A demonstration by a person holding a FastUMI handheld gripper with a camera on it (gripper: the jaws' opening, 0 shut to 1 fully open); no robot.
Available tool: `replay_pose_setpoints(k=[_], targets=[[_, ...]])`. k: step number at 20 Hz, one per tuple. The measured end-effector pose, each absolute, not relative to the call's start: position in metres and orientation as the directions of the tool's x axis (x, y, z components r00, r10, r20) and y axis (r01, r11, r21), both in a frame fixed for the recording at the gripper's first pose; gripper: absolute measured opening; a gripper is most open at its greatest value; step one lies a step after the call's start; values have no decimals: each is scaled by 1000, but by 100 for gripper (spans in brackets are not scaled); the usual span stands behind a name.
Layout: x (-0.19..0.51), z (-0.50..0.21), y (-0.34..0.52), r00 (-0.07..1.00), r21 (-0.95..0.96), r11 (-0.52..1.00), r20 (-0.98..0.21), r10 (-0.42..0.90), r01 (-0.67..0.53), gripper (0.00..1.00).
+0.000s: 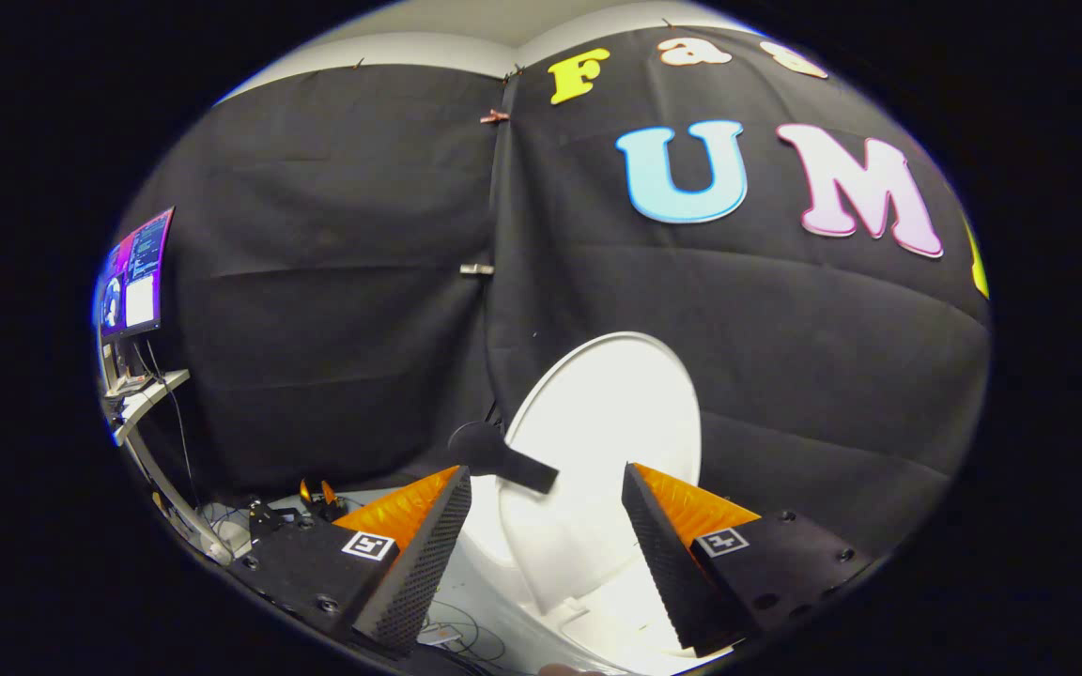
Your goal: Open the toilet lid.
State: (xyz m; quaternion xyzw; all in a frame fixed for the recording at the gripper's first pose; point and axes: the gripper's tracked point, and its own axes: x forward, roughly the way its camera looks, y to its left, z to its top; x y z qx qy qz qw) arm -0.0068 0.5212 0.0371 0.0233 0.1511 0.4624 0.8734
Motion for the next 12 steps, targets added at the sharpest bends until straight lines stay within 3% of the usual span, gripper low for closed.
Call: replay_pose_setpoints(k=[9, 12], targets=[[37, 60, 364, 752, 198, 771, -177, 635, -605, 100], [47, 43, 311, 791, 233, 815, -209, 575, -531, 99]])
